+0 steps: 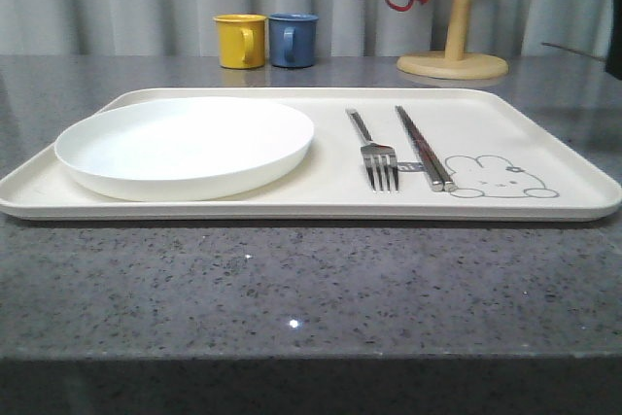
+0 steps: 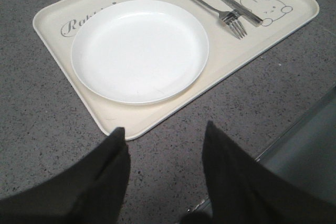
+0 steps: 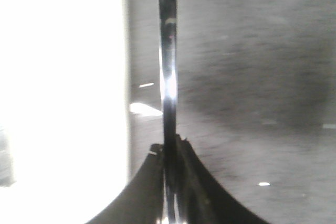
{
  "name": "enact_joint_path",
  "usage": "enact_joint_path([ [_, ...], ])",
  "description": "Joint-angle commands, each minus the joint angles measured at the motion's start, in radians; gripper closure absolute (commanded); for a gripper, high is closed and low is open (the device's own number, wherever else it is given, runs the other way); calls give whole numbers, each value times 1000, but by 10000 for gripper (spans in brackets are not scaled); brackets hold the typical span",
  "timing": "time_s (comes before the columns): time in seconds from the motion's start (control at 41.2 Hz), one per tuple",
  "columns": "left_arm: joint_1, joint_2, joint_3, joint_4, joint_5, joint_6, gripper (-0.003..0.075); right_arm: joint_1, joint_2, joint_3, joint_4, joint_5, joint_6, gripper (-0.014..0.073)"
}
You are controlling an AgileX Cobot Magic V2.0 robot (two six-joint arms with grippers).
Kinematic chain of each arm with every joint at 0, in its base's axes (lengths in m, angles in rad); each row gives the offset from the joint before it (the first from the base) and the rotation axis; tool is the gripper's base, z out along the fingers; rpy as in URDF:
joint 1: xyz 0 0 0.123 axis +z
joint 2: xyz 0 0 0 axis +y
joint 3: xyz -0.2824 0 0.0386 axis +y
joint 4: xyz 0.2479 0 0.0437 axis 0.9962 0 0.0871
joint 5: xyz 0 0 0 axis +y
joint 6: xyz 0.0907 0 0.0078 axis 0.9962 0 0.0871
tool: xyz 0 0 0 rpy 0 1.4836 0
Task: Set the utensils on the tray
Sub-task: 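Place the spoon on the tray beside the chopsticks and release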
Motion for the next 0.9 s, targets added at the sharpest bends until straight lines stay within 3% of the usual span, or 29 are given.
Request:
enact_joint_path([
  [0.0, -8, 1, -25, 0, -70, -8, 407, 44, -42, -29, 62, -5, 25, 610],
  [0.34, -8, 1, -25, 0, -70, -8, 407, 131, 51, -21, 83, -88, 192, 607],
  [0.631, -8, 1, -25, 0, -70, -8, 407, 131, 101, -21, 83, -122, 200, 596],
  [0.874, -8, 1, -25, 0, -70, -8, 407, 131, 102, -21, 83, -143, 200, 351],
])
